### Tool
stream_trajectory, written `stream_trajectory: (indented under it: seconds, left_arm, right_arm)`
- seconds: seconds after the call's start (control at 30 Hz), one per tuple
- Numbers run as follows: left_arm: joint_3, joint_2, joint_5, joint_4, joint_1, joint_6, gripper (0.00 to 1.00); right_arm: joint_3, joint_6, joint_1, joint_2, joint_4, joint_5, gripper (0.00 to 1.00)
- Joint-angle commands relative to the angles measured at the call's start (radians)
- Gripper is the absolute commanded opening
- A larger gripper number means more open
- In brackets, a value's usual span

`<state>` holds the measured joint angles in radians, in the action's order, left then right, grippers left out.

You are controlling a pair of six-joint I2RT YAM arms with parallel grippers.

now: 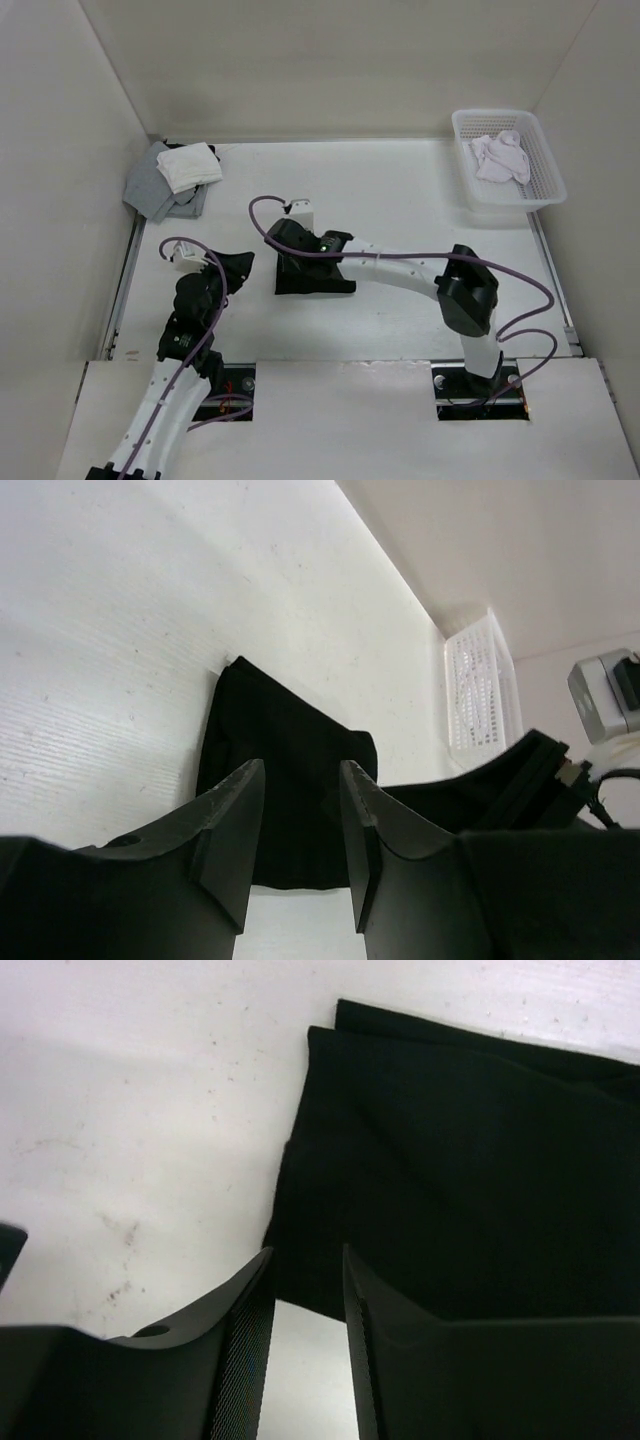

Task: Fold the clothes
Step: Fold the tank top

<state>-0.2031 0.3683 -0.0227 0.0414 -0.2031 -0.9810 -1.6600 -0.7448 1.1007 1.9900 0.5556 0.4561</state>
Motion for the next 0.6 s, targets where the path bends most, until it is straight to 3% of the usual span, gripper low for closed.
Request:
stream_trajectory:
  seconds: [0.0, 0.1, 0.2, 0.27, 0.43, 0.57]
  left_arm:
    - [-0.007, 0.035, 0.047, -0.067, -0.008, -0.002, 0.34]
    - [-0.018, 0.108, 0.035, -0.139, -0.041, -0.011, 0.34]
    - [-0.033, 0.237, -0.006, -0.245, -0.133, -0.012, 0.32]
    - [-0.044, 0.343, -0.049, -0.326, -0.228, -0.004, 0.31]
    - [-0.065, 0.601, -0.157, -0.532, -0.416, 0.001, 0.31]
    - [-0.062, 0.782, -0.161, -0.632, -0.448, -0.013, 0.30]
  right_arm:
    - [0.136, -0.001, 0.009, -0.199, -0.173, -0.013, 0.38]
    - [0.342, 0.001, -0.008, -0.367, -0.305, -0.031, 0.33]
    - [0.532, 0.004, -0.089, -0.471, -0.431, -0.100, 0.11]
    - [0.647, 0.012, -0.141, -0.500, -0.547, -0.180, 0.02]
    - [0.825, 0.009, -0.288, -0.461, -0.915, -0.417, 0.00]
    - [0.852, -0.062, -0.396, -0.337, -1.118, -0.583, 0.01]
